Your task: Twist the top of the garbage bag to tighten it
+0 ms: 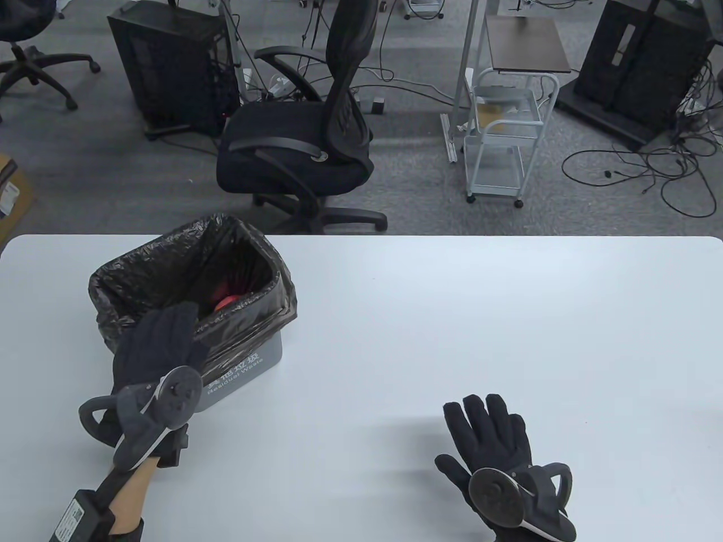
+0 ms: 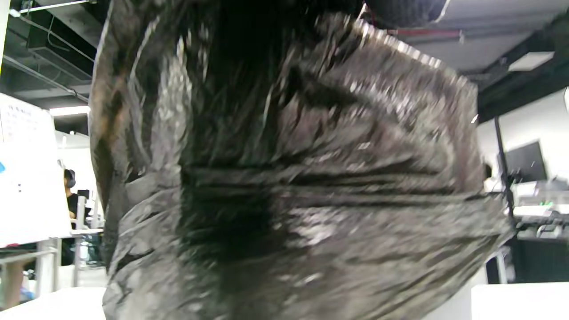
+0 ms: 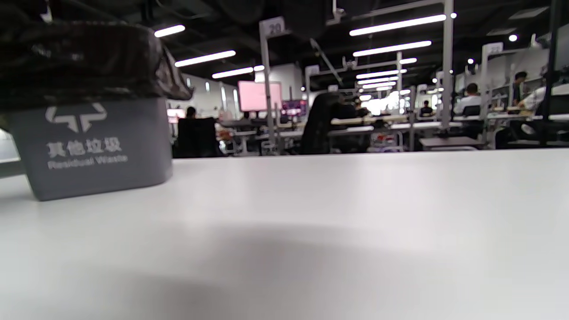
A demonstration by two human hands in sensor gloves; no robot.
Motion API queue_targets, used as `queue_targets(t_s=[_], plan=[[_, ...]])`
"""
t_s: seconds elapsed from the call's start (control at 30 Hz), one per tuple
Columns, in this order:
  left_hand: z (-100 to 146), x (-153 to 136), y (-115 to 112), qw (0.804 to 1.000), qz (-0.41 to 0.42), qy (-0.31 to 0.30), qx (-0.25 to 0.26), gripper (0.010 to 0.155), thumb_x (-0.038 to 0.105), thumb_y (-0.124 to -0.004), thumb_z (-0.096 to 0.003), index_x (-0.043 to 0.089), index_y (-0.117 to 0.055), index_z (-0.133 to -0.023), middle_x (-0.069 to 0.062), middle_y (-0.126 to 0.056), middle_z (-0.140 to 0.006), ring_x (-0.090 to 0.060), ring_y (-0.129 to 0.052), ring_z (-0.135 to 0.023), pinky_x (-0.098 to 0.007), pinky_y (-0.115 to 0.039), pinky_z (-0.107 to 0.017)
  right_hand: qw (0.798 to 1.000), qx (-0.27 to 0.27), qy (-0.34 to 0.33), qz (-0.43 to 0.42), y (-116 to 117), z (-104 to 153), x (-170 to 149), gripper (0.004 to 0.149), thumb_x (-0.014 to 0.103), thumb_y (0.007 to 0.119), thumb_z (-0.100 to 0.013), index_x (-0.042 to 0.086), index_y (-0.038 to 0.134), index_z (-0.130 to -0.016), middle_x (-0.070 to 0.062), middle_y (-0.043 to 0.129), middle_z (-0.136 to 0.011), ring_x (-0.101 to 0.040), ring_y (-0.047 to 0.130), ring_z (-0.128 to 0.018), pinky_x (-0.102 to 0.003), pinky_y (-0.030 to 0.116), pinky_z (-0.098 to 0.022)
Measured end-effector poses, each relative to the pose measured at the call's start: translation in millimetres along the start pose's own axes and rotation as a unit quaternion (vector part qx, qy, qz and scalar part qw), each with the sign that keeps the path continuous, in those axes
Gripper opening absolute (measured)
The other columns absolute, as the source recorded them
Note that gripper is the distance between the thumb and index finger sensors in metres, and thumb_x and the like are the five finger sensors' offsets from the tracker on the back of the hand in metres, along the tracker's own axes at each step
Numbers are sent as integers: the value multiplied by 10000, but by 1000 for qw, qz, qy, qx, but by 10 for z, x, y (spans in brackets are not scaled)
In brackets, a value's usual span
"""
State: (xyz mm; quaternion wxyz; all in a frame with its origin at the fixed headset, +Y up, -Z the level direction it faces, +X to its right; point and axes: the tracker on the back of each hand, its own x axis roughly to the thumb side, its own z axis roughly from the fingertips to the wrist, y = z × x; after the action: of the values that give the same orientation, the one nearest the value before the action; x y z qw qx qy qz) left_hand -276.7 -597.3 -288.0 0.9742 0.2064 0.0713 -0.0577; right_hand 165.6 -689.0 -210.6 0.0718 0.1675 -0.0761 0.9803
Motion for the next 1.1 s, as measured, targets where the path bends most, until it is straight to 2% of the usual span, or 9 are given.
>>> queue_targets(t_s=[0.13, 0.23, 0.4, 0.7, 0.93, 1.1], plan=[[-51, 24, -64, 1000, -11, 3, -11, 544, 559, -664, -546, 469, -552, -1071, 242, -831, -1000, -5, -842, -987, -375, -634, -822, 1000, 6, -5, -2, 3, -1, 12, 745, 519, 501, -587, 156, 367, -1224, -245, 426, -1233, -555, 329, -1098, -712, 378, -743], [-81, 60, -71, 999, -36, 3, -6, 527, 521, -681, -535, 469, -579, -1050, 267, -854, -934, 15, -885, -902, -354, -667, -795, 1000, 9, -9, -2, 4, 0, 21, 744, 519, 501, -587, 157, 367, -1223, -247, 427, -1232, -555, 332, -1097, -713, 380, -743], [-97, 98, -75, 1000, -23, 10, -4, 499, 448, -674, -501, 472, -639, -999, 280, -870, -868, 43, -931, -755, -327, -716, -735, 1000, 9, -11, -1, 4, 3, 29, 742, 516, 502, -588, 154, 371, -1223, -246, 430, -1231, -554, 333, -1097, -712, 383, -742], [-35, 215, -79, 997, -24, 30, 61, 486, 455, -611, -507, 507, -610, -990, 307, -835, -859, 66, -893, -750, -305, -686, -769, 1000, 8, -7, 2, 2, 1, 32, 740, 515, 502, -589, 156, 373, -1222, -246, 429, -1232, -553, 334, -1098, -712, 382, -742], [-51, 632, 64, 996, 40, -39, 76, 484, 461, -591, -519, 534, -571, -997, 328, -799, -888, 71, -853, -803, -309, -621, -834, 1000, 11, -6, 4, 2, -7, 39, 739, 514, 503, -590, 155, 373, -1222, -244, 432, -1231, -554, 335, -1097, -712, 383, -742], [-91, 911, 45, 989, 86, -107, 59, 484, 472, -574, -525, 569, -534, -998, 356, -764, -907, 89, -819, -844, -290, -578, -874, 1000, 5, -12, 8, -18, 5, 72, 738, 514, 502, -590, 157, 373, -1222, -242, 434, -1232, -552, 338, -1098, -712, 383, -743]])
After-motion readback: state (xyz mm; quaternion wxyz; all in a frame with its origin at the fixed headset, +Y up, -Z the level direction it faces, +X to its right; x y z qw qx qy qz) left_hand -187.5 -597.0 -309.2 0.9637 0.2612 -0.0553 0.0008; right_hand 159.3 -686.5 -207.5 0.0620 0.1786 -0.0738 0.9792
